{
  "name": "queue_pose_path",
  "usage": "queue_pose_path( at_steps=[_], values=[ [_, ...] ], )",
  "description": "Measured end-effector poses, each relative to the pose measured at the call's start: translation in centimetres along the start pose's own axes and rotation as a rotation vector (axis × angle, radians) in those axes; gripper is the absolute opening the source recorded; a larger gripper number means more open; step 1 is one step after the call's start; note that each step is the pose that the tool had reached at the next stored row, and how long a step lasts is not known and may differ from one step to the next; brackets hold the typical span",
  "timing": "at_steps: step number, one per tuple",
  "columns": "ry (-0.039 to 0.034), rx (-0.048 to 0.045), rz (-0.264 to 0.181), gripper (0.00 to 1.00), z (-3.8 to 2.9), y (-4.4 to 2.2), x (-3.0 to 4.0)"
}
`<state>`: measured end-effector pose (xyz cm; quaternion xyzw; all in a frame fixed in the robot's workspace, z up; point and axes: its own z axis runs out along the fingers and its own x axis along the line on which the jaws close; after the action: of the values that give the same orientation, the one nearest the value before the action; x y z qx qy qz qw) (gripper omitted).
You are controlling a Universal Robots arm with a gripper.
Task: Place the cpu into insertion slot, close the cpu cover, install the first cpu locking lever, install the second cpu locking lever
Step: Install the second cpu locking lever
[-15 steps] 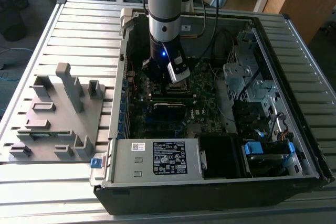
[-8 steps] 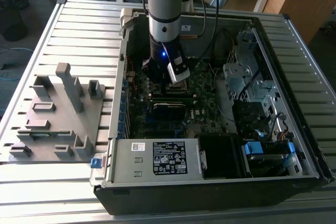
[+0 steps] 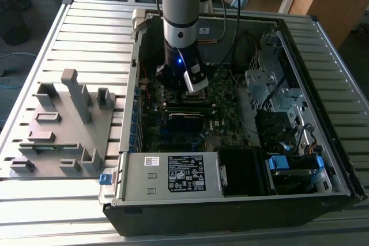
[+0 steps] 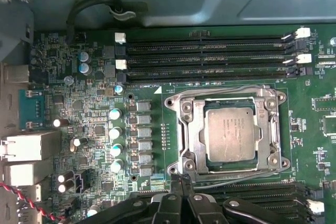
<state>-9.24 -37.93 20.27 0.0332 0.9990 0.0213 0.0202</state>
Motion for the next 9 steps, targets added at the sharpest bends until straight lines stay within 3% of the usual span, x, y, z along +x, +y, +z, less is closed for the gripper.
queue_pose_path(
  at_steps=[6,9],
  values=[
    [0.0007,-0.0115,0.001,0.1,0.04,-0.26,0.0],
    [0.0015,-0.023,0.001,0.1,0.11,-0.43,0.01]
  ],
)
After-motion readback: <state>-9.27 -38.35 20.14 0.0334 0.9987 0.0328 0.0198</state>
